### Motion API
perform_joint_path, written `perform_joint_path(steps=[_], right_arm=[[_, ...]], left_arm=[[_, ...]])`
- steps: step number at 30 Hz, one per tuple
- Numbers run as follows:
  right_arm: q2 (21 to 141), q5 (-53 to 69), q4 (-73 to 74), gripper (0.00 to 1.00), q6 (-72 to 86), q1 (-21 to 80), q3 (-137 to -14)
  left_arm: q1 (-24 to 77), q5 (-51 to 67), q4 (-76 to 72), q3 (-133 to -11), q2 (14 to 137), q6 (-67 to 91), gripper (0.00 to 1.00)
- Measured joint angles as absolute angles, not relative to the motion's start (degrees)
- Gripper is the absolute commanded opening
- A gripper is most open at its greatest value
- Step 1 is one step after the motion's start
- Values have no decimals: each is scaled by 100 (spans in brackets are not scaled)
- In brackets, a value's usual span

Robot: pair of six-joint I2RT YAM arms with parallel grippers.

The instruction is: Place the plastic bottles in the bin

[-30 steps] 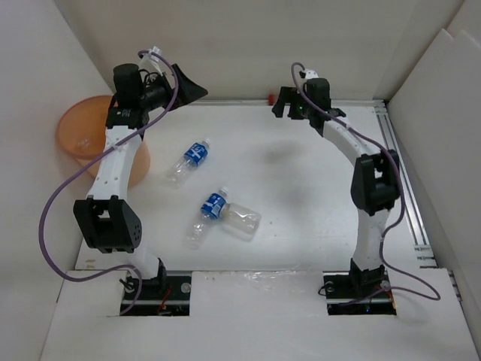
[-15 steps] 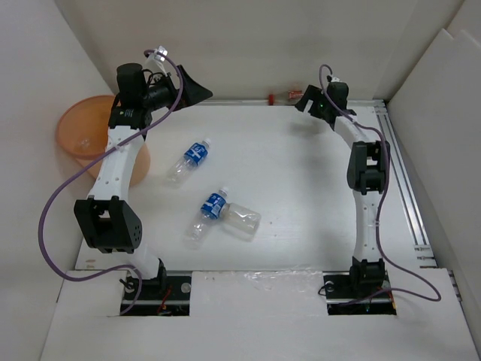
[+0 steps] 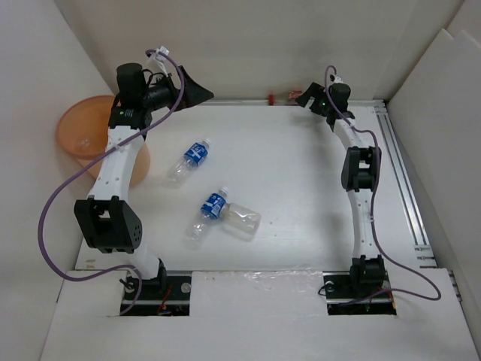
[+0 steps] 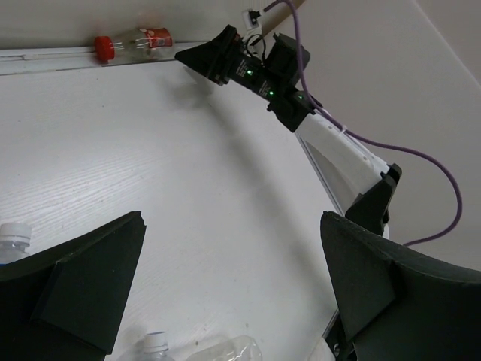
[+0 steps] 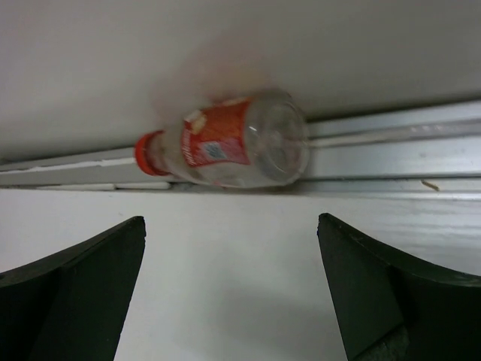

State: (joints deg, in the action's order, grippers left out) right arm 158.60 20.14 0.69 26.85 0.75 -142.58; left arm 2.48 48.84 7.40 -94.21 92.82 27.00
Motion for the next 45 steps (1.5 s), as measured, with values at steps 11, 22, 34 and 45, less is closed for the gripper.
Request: perform_joint_path(steps=[11,22,34,45], right_arm=[[16234,2106,99,100,2751,-86,-14849],[16717,2519,-174,100,2853,-84,-15100],[16875,2705,-587,100,3179,-34,-15248],[17023,2869,-1013,100,3251,191,-15264]], left_arm=[[250,5183,489,-9362,9282,2711,100],[528,5181,456,-9260,9334,2692,100],[663,5183,543,-9260,9561,2663,100],[666,5251,537,-9260,9579,2740,100]])
